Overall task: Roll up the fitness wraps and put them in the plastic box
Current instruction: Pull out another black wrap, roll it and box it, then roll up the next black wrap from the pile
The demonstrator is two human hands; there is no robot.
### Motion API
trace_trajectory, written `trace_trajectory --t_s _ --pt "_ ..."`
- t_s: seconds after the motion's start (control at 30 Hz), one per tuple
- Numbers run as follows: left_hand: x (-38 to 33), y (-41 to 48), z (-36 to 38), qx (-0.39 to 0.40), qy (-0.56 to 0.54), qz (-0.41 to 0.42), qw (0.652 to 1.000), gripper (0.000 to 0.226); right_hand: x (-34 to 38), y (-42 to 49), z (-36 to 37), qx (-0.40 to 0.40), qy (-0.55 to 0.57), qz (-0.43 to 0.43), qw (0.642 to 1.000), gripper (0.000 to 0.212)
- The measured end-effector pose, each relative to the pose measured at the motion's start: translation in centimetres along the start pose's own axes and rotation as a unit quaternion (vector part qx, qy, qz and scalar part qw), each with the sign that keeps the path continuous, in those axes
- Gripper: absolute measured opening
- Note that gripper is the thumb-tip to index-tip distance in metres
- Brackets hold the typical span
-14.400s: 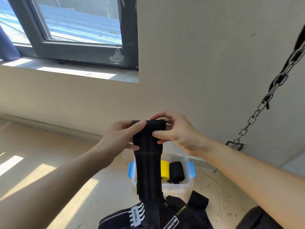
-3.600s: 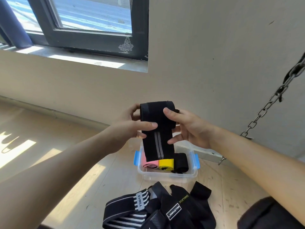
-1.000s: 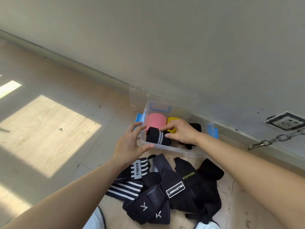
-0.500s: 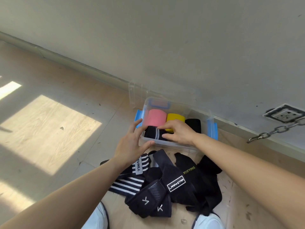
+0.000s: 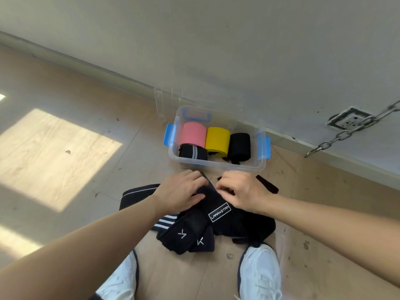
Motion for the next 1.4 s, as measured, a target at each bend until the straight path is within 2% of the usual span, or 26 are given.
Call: trace_trajectory --t_s 0.07,0.13,0.2,0.27,0.43,0.5,0.57,0.67,0.8,0.87,0.93,1.0,1.1,1.17,1.27,1.4 --pt "-0.9 0.2 1.5 0.054 0.022 0.016 0.998 0.054 -1.1 -1.5 0.9 0.032 -0.003 0.097 0.995 0.016" --pt "-1.2 0.3 2.6 0.101 0.071 0.014 0.992 0.067 -2.9 -3.9 2.7 0.113 0.016 0.224 0.968 0.030" --pt "-1.4 0.3 3.1 0.120 0.121 0.014 0.985 0.066 -3.8 -6.0 4.3 0.178 0.080 0.301 0.933 0.037" --pt "-1.1 0.3 2.6 0.106 0.131 0.005 0.986 0.056 -3.9 -7.0 5.3 0.207 0.134 0.325 0.913 0.036" --pt "1.1 0.2 1.6 0.072 -0.050 -0.092 0.992 0.034 -3.1 -6.3 5.8 0.176 0.245 0.343 0.889 0.012" --pt "1.9 -0.2 1.0 0.038 -0.065 -0.124 0.989 0.035 -3.0 -5.7 5.4 0.163 0.286 0.357 0.874 0.007" --pt "2.4 -0.7 0.3 0.006 -0.046 -0.149 0.988 0.046 -2.9 -5.0 4.5 0.154 0.279 0.339 0.885 0.006" --pt "2.3 -1.3 -0.4 -0.036 -0.025 -0.131 0.990 0.059 -2.8 -3.9 2.0 0.131 0.250 0.303 0.910 0.002" --pt "0.8 -1.1 -0.1 -0.007 -0.141 -0.128 0.982 0.065 -1.5 -2.5 -2.1 0.138 0.267 0.263 0.916 0.009" --pt "-0.6 -0.2 -1.0 -0.013 -0.186 -0.113 0.976 0.069 -1.0 -2.6 -4.6 0.155 0.275 0.264 0.911 0.011" --pt "-2.3 1.3 -2.4 0.017 -0.215 -0.089 0.972 0.069 -1.0 -2.9 -7.1 0.165 0.273 0.266 0.910 0.014" --pt "-3.5 2.7 -4.1 0.076 -0.267 -0.090 0.957 0.057 -1.1 -3.2 -9.4 0.169 0.267 0.268 0.910 0.015" --pt "-4.4 4.0 -7.9 0.108 -0.400 -0.137 0.900 0.033 -0.6 -3.5 -12.1 0.158 0.279 0.285 0.903 0.013" --pt "-4.5 4.7 -11.2 0.091 -0.401 -0.145 0.900 0.032 0.3 -3.4 -13.7 0.146 0.295 0.296 0.897 0.010" --pt "-4.2 5.2 -17.1 0.059 -0.392 -0.161 0.904 0.028 2.2 -2.9 -15.6 0.159 0.309 0.294 0.891 0.025" --pt "-3.3 3.8 -23.2 0.047 -0.353 -0.167 0.919 0.025 3.9 -3.1 -16.3 0.200 0.238 0.283 0.907 0.029"
Point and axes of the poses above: each hand's wrist, its own y-axis towards the middle knuckle, its own z-axis out of the palm, x = y × z, the point moved 7 cm from there along y, towards the middle knuckle, and after that the axes turned 5 degrees about -x, right-handed, at the moved point
